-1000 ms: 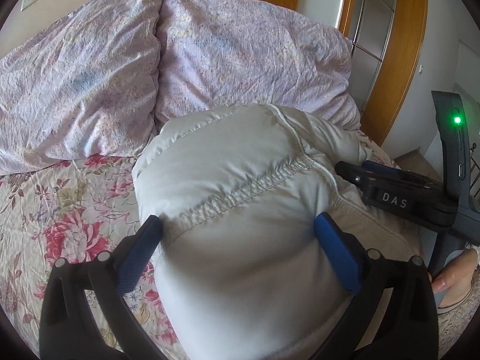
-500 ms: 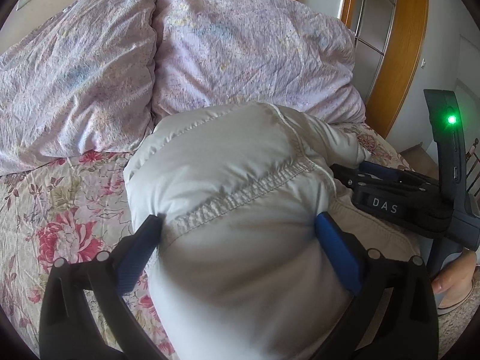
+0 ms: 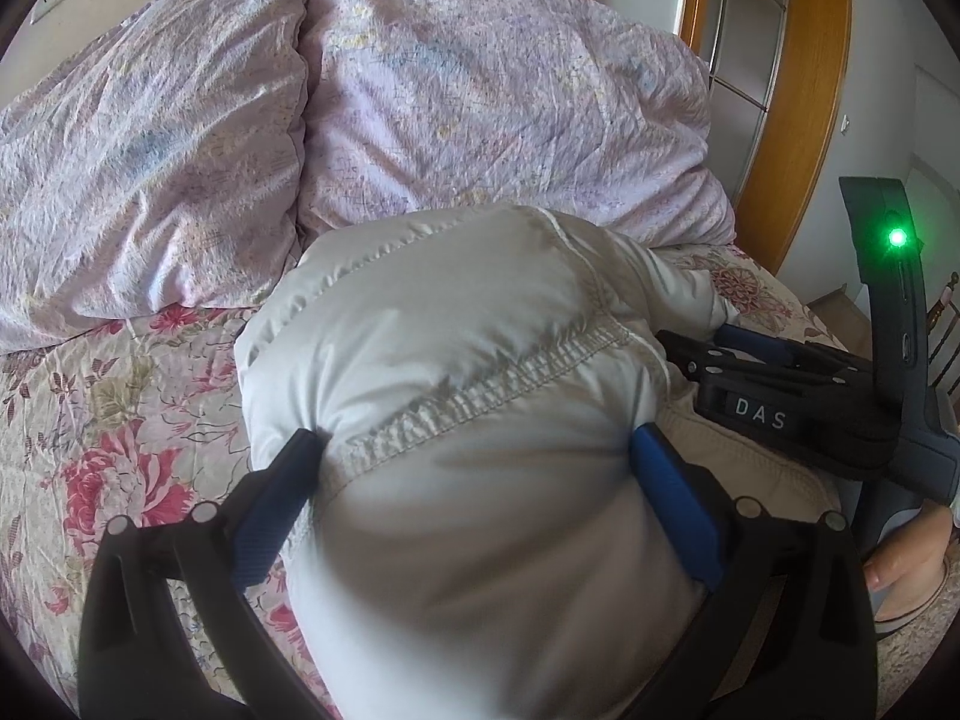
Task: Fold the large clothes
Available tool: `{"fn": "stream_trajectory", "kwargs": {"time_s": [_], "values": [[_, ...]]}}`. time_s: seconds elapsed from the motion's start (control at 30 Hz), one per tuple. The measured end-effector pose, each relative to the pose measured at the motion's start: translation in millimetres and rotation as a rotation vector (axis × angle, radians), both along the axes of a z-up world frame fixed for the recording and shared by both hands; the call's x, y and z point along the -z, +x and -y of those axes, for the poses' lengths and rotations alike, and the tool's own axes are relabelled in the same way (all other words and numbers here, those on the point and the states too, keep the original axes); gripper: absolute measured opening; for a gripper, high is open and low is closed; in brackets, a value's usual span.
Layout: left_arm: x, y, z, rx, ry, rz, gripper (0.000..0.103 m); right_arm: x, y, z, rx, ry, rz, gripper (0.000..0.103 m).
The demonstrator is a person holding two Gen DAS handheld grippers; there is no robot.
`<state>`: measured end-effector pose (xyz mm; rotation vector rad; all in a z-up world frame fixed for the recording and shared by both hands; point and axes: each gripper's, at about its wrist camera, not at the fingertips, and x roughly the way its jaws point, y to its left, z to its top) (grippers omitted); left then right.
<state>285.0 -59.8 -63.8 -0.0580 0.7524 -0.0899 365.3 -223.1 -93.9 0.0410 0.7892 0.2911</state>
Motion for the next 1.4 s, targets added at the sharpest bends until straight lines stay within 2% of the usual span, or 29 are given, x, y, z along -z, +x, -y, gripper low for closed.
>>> {"fn": "stream_trajectory", "kwargs": {"time_s": [0.67,0.83,0.93,1.03,1.13,1.2,1.27,1.4], "values": [[8,2,-2,-0.008,-0.002,0.023,0.101,6,5,-5,0.013,-0.019,0.025,0.065],[1,0,2,-0.019,0.046,0.014,0.101,4,4,-6,0.014,-0.032,0.021,0.066],[-14,-5,-4,-0.029,0.049,0.013,0.101,-8,2,-4,0.016,-0.057,-0.010,0.067],[-30,-4,-14,-0.074,0.061,0.057,0.101,-32,-4,10,0.049,-0.033,0.054,0.067],[-37,11,-21,-0.096,0.040,0.049,0.101,-43,0,19,0.080,-0.031,0.097,0.067],[-32,25,-20,-0.109,0.062,0.028,0.101,-36,7,22,0.092,-0.033,0.080,0.067],[-23,32,-18,-0.103,0.058,0.005,0.101,-16,13,20,0.084,-0.040,0.029,0.067],[-14,35,-11,-0.098,0.078,0.000,0.101,-5,9,21,0.098,-0.030,0.037,0.069]]}}
